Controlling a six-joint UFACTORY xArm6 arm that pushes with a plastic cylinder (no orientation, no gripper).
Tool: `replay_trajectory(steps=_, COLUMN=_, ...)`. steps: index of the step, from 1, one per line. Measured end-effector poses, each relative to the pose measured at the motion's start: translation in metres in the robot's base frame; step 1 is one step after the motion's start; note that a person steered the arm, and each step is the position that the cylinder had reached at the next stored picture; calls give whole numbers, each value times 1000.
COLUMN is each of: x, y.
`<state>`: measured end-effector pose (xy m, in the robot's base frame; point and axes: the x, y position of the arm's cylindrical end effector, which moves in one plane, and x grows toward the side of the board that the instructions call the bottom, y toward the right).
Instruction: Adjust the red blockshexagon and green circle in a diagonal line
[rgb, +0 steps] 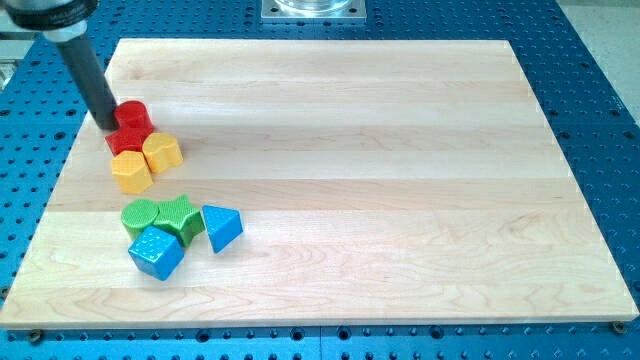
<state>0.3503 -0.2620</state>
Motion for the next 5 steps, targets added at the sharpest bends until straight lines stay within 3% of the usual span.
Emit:
replay_trajectory(steps=1, x=-24, y=14)
replay_trajectory(steps=5, x=15, y=89)
